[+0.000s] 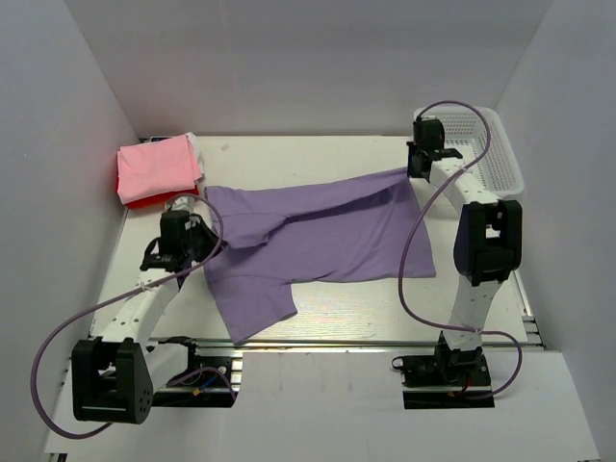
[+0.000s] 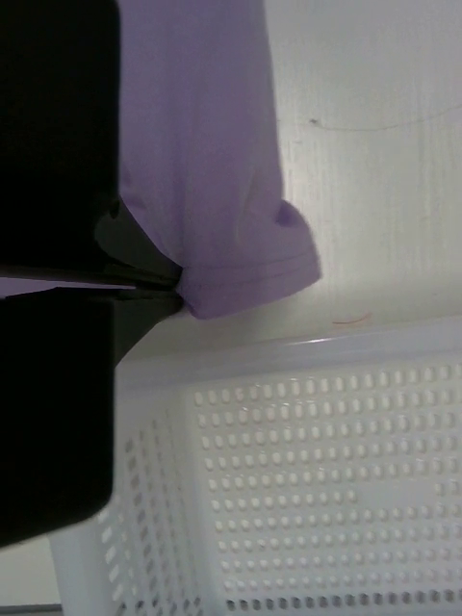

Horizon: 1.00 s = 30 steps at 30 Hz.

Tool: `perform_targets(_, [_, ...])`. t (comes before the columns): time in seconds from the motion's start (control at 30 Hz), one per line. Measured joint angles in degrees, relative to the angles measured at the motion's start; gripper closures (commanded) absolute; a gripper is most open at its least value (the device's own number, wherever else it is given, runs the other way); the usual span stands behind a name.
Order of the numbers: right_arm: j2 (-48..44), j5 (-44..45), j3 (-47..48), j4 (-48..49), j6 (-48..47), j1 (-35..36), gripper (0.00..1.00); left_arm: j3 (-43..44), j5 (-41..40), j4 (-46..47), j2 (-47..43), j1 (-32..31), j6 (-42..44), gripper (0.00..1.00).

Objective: Fold and stack the t-shirts
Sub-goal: Fold the flattened tshirt in 1/3 of the way

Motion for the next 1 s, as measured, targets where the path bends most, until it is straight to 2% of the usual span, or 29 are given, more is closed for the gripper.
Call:
perform_targets(0.03, [-0.28,-0.2,-0.96,-0.15,0.35,0.0,0.94,-1.6,0.85,-0.33,-0.28,0.0,0.0,0.7])
perform_targets(0.1, [-0.85,-0.57,-3.67,-0.52,1.53,-0.02,0.77,-4.33,2.29,-1.44,-0.63,-0.02,-0.04,0.59])
perform_targets(0.13, [-0.87,-0.63,-4.81,-1.11,2.21,-0.02,0.72,-5.14,2.62,-2.38,-0.66,-0.02,-0.15,0.47])
perform_targets(0.17, [-0.87,-0.74,-5.73,-1.68,2.62,-0.04,0.67,-5.44,2.75,-3.48,-0.66,-0.02,-0.11,0.4])
perform_targets(0.2, [-0.87,-0.87,-6.6,-2.71,3.02,-0.04,0.59,-5.44,2.78,-4.31,-0.72,-0.02,-0.28,0.17])
perform_targets(0.27, [-0.87,-0.96,-6.93,-4.61,3.82,-0.07,0.53,-4.9,2.43,-6.16,-1.36,-0.02,-0.02,0.0])
perform_targets(0.47, [-1.81,-3.41,-6.88,-4.76,4.09,-0.02,0.37,-0.17,0.55,-7.43,-4.09,-0.02,-0.31,0.0])
perform_targets(0.6, [-3.67,-8.11,-6.64,-4.09,3.1,0.26,0.35,3.76,0.83,-4.61,-0.26,-0.02,-0.15,0.0])
perform_targets(0.8, [-1.18,-10.23,-0.7,-3.26,2.08,1.57,0.35,13.07,2.08,0.96,17.81,-0.02,1.09,0.0])
perform_targets(1.0, [9.73,-5.92,11.91,-4.02,1.66,2.82,0.42,22.56,4.44,5.79,34.77,-0.35,2.01,0.0])
